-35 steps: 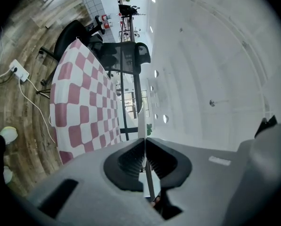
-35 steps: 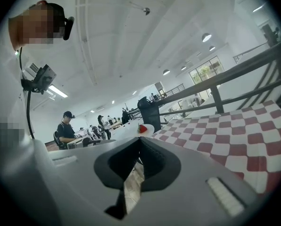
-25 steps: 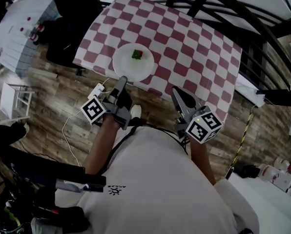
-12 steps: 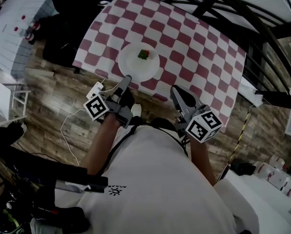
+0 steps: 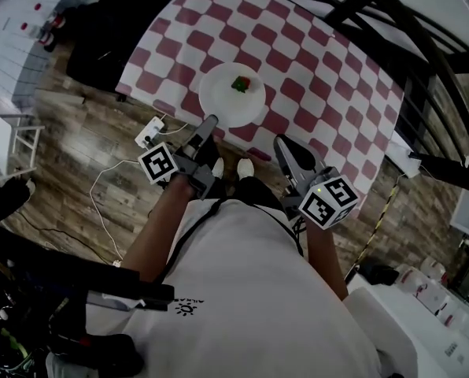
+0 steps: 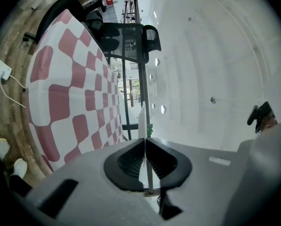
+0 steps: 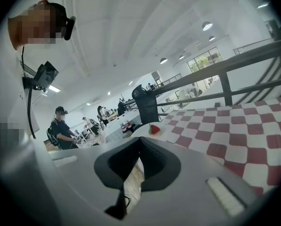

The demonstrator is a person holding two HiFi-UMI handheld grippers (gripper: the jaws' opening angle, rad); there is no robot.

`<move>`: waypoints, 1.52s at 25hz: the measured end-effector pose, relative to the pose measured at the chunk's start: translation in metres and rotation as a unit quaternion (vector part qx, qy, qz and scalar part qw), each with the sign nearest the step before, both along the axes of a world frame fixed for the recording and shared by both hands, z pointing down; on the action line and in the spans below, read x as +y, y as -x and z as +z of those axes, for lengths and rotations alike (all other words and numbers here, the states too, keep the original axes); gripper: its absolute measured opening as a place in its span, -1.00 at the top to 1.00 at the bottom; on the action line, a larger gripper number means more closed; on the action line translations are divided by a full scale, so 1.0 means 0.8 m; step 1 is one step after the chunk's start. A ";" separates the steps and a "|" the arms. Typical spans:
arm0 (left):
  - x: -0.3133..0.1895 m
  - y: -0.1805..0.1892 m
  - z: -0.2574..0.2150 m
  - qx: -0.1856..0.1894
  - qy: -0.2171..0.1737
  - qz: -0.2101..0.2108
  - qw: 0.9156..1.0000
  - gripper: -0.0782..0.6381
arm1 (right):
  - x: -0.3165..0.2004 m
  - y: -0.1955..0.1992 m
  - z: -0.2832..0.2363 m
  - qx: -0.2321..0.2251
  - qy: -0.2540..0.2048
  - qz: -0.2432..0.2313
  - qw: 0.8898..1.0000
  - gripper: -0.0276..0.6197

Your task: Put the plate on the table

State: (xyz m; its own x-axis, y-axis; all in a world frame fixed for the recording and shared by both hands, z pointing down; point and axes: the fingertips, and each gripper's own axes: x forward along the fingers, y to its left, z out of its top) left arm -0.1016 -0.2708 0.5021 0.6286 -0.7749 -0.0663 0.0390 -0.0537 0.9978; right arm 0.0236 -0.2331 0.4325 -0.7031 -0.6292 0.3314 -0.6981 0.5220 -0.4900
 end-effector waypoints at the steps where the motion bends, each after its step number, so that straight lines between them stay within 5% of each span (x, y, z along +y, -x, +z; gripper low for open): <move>1: 0.001 0.000 0.002 0.002 0.002 -0.003 1.000 0.73 | -0.001 0.001 0.000 0.001 0.003 -0.006 1.000 0.89; 14: 0.010 -0.005 0.061 0.010 0.018 -0.037 0.999 0.73 | -0.002 -0.011 0.026 0.021 0.032 -0.069 0.997 0.89; 38: 0.005 -0.014 0.169 -0.007 0.043 -0.032 0.999 0.73 | 0.005 -0.039 0.103 0.036 0.092 -0.077 0.992 0.89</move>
State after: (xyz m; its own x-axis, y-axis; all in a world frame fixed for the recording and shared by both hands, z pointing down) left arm -0.0902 -0.2667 0.6376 0.5775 -0.8163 0.0096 0.0249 0.0293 0.9993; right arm 0.0546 -0.2290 0.5151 -0.7566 -0.4403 0.4834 -0.6536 0.5311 -0.5392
